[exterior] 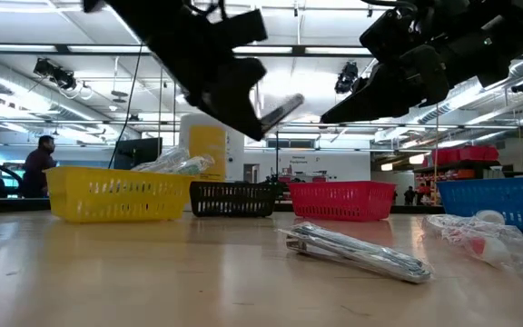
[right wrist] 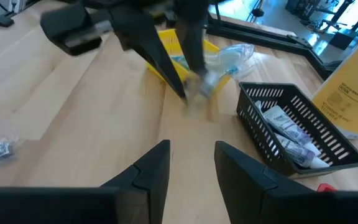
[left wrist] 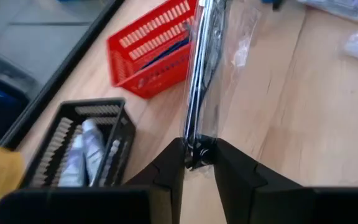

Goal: Pick & Place Travel size toiletries
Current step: Put the silver nail cutter into the blue basket

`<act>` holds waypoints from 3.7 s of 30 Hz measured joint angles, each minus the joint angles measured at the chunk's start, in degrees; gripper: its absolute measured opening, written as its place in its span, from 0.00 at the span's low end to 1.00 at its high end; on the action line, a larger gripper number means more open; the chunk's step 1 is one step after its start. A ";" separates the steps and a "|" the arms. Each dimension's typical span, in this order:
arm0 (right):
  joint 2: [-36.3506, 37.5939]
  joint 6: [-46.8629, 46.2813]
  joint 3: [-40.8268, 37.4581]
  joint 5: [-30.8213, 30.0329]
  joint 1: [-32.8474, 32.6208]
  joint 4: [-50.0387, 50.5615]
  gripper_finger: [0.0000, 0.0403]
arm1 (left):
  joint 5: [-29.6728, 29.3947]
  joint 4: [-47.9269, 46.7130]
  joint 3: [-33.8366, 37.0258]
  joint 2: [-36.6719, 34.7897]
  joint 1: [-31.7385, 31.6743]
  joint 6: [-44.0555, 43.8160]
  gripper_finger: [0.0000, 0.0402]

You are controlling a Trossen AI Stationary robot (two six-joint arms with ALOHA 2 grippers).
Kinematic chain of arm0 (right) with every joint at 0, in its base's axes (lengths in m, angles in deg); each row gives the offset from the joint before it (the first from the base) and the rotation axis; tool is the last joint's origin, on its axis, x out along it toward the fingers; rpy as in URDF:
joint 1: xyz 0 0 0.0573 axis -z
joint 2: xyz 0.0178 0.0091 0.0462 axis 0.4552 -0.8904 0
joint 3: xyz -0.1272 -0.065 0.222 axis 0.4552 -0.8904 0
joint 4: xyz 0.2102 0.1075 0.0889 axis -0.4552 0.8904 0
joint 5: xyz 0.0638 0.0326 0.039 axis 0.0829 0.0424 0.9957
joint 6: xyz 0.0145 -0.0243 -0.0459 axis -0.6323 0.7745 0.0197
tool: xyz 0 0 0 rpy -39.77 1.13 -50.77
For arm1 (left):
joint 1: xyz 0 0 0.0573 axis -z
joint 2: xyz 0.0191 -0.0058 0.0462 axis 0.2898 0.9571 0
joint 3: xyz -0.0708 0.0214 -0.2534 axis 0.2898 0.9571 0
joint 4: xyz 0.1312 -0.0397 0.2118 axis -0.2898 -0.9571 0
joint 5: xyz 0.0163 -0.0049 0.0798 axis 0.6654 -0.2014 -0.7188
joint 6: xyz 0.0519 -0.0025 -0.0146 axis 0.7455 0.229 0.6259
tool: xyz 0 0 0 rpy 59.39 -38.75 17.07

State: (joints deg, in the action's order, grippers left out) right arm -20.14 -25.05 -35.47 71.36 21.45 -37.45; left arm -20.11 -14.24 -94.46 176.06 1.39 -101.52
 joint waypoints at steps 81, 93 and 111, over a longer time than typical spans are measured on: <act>30.49 -42.31 6.86 -1.27 -0.83 57.71 0.04 | 2.05 17.03 0.00 -0.13 -6.40 16.52 0.42; 39.61 -64.00 6.97 8.17 -3.76 88.86 0.04 | 2.21 17.05 0.00 -0.13 -7.02 16.34 0.42; 27.21 -61.60 3.80 6.56 -3.78 85.18 0.20 | 7.76 17.30 0.00 -0.11 -7.95 13.52 0.40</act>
State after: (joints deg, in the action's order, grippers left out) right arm 7.08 -86.66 -31.67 77.92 17.67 47.72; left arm -12.35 3.06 -94.46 175.95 -6.56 -88.00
